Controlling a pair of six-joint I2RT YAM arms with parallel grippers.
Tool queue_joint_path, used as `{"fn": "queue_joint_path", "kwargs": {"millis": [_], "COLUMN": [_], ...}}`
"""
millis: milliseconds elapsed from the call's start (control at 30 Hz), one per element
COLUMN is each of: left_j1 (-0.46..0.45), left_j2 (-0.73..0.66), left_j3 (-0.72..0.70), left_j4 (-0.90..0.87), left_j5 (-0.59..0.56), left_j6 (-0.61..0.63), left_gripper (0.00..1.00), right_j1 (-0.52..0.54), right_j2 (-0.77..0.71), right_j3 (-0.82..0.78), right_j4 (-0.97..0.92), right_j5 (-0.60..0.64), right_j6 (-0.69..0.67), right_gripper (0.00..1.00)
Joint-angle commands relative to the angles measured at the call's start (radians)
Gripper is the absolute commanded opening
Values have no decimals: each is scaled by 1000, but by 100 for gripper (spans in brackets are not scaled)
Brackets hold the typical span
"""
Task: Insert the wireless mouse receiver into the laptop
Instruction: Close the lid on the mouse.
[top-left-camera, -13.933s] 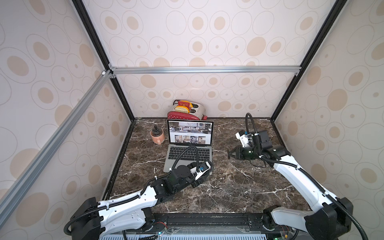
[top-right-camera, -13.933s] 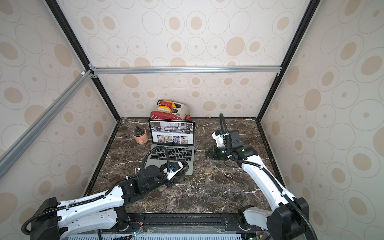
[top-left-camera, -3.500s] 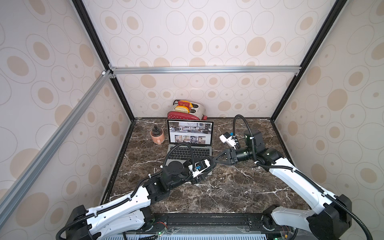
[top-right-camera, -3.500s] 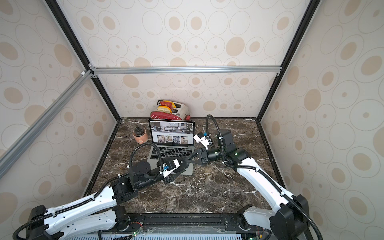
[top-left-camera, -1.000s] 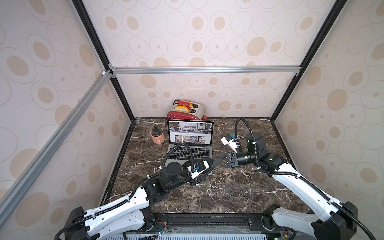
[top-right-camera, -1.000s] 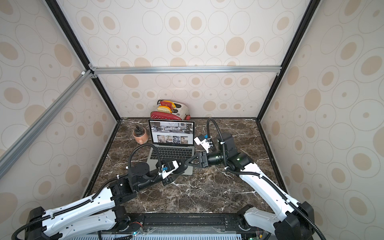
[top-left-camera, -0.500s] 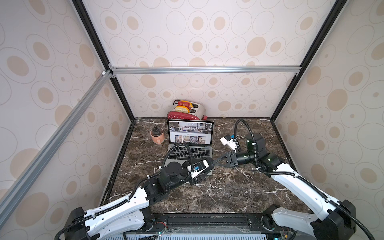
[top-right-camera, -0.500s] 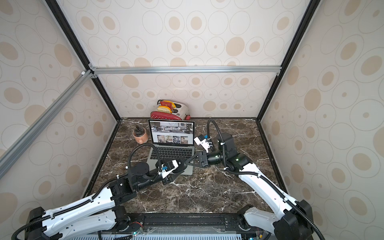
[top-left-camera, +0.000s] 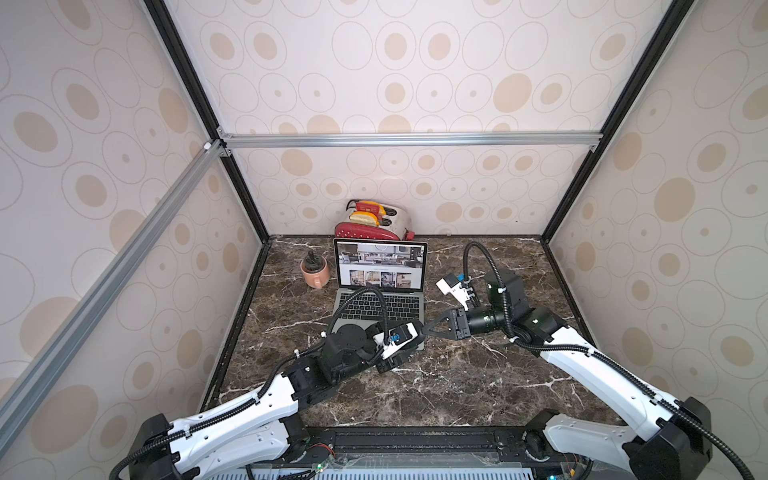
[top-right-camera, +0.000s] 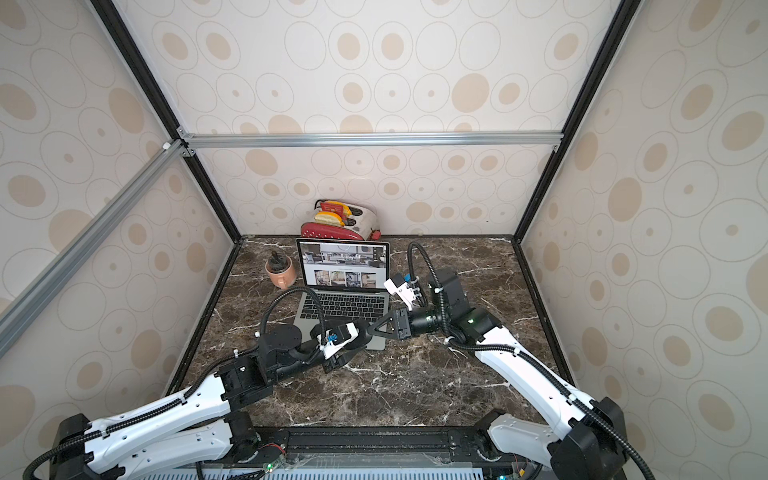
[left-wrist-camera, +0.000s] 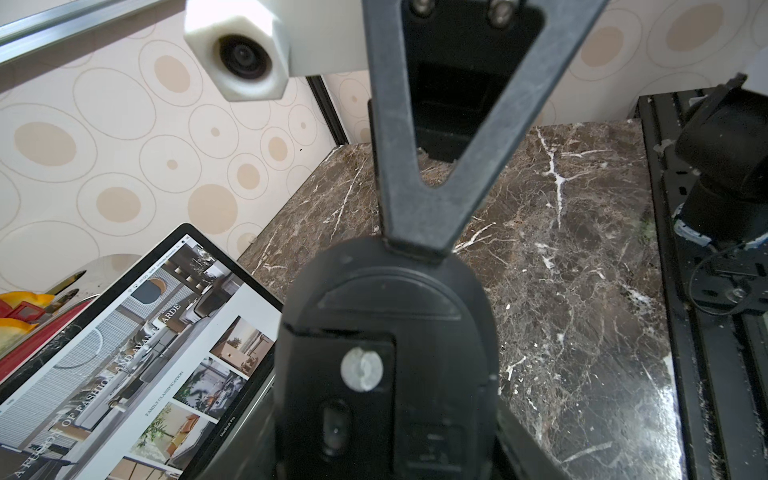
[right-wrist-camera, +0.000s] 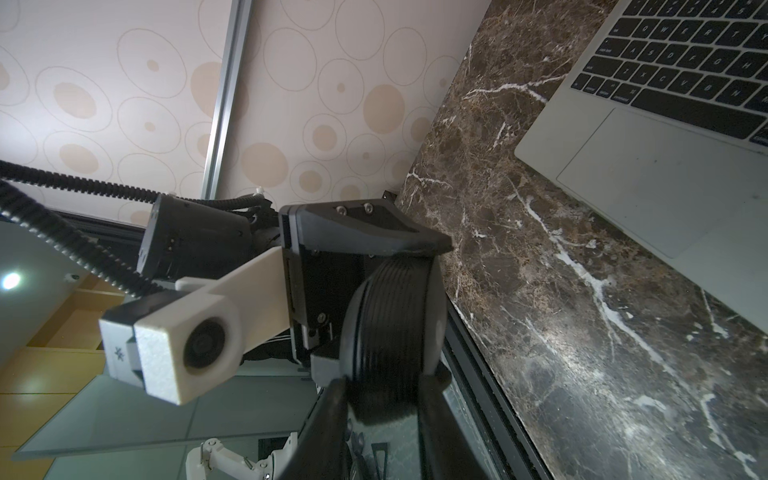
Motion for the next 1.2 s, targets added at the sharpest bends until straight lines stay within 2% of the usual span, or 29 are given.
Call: {"fn": "queue_joint_path", "kwargs": {"millis": [0,267,400,600,833,900,1033,1167], "left_j1": [-4,-6,-10,-10,-10,-11,-11,-11], "left_j2": [-14,-25,-22,-20,-6,-6,-3,-4], "left_j3": [37,30,28,29,35,33,34,38], "left_j4": [117,117,116,107,103,104,105,103], "left_j5": [32,20,16,11,17,17,19,19], "left_j6": [4,1,2,5,8,7,7,7], "left_gripper": [0,0,0,0,0,0,0,0], "right_j1": [50,54,-7,-55,-53,-40,2,45], "right_j2": [31,18,-6,-21,15,25,69,97], "right_j3": [-25,-5,44,82,133,170,249,275], "right_j4": [-34,-102,-151,-156,-172,-245,-430,-463], "right_j5": [25,48,-26,-102,-115,-66,89,179], "right_j6": [-21,-69,-95,-81,-62,-101,-195,-213], "right_gripper": [27,28,40,51,57,62,65,66]}}
